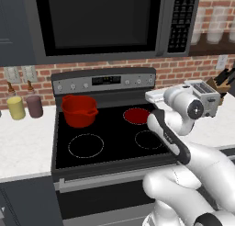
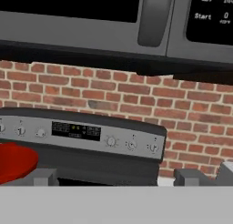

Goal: Turn off the rear right burner of the stove.

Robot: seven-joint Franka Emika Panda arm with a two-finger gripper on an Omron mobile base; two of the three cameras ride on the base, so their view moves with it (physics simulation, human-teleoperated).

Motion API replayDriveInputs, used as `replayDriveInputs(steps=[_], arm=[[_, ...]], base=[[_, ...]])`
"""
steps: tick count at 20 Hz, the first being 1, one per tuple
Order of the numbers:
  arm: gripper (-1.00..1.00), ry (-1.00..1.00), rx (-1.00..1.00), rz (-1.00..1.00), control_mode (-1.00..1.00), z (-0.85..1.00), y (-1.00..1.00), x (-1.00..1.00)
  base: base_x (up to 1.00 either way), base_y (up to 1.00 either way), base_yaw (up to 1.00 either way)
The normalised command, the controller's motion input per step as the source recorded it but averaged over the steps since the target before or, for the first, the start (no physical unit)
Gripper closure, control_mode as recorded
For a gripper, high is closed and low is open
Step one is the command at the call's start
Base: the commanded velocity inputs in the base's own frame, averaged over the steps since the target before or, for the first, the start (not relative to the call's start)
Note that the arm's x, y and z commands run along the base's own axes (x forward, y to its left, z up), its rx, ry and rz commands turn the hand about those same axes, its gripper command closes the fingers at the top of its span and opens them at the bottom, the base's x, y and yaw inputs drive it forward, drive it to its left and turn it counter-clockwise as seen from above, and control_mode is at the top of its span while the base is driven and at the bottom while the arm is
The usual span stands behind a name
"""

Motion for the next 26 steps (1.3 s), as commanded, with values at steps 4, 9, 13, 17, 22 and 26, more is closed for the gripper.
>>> replayDriveInputs(steps=[4,9,13,17,22,26], arm=[[-1.0,-0.04,0.0,0.0,-1.0,-0.12,0.0,0.49],[-1.0,-0.04,0.0,0.0,-1.0,-0.14,-0.03,0.35],[-1.0,0.0,0.0,0.0,-1.0,0.0,0.0,0.0],[-1.0,0.0,0.0,0.0,-1.0,0.0,0.0,0.0],[-1.0,0.0,0.0,0.0,-1.0,0.0,0.0,0.0],[-1.0,0.0,0.0,0.0,-1.0,-0.01,-0.05,0.0]], base=[[0.0,0.0,0.0],[0.0,0.0,0.0],[0.0,0.0,0.0],[0.0,0.0,0.0],[0.0,0.0,0.0],[0.0,0.0,0.0]])
